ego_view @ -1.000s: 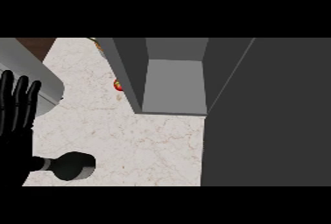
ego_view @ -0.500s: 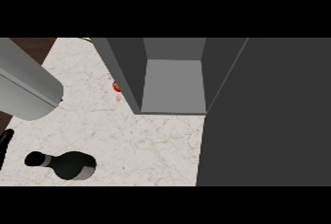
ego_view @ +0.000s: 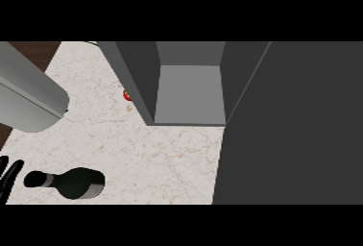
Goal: Pick up the wine, place it into the cabinet and close the cabinet
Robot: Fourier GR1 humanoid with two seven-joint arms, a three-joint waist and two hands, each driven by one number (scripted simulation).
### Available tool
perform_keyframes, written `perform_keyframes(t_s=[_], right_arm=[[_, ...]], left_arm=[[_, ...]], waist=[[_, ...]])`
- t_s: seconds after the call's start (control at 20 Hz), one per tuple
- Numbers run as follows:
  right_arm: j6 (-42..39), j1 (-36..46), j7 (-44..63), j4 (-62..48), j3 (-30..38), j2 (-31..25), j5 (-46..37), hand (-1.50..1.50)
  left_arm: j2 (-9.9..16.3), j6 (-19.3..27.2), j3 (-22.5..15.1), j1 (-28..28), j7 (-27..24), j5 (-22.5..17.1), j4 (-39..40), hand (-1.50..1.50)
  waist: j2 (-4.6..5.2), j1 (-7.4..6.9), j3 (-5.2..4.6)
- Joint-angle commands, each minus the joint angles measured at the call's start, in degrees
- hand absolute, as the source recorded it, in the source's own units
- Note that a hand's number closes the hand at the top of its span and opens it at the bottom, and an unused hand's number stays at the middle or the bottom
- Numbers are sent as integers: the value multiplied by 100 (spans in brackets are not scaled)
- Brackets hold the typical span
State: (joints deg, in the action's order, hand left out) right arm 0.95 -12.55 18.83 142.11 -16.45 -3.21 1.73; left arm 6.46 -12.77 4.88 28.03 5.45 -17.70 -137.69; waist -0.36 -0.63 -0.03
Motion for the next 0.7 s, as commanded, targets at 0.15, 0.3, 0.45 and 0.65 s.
perform_keyframes(t_s=[0.15,0.3,0.45,0.65], right_arm=[[367,122,880,841,-537,6,-477,-150],[417,132,974,990,-372,-98,-315,-150],[566,240,677,445,-843,63,-692,-150],[701,160,1134,1152,-845,-155,-615,-150]], left_arm=[[-26,82,94,472,509,-691,-1431,-150],[-77,248,61,351,690,-535,-1360,-150],[8,264,151,208,724,-497,-1334,-150],[20,252,260,131,654,-470,-966,-150]], waist=[[-26,-30,-4],[-16,22,2],[-10,17,2],[-18,71,-1]])
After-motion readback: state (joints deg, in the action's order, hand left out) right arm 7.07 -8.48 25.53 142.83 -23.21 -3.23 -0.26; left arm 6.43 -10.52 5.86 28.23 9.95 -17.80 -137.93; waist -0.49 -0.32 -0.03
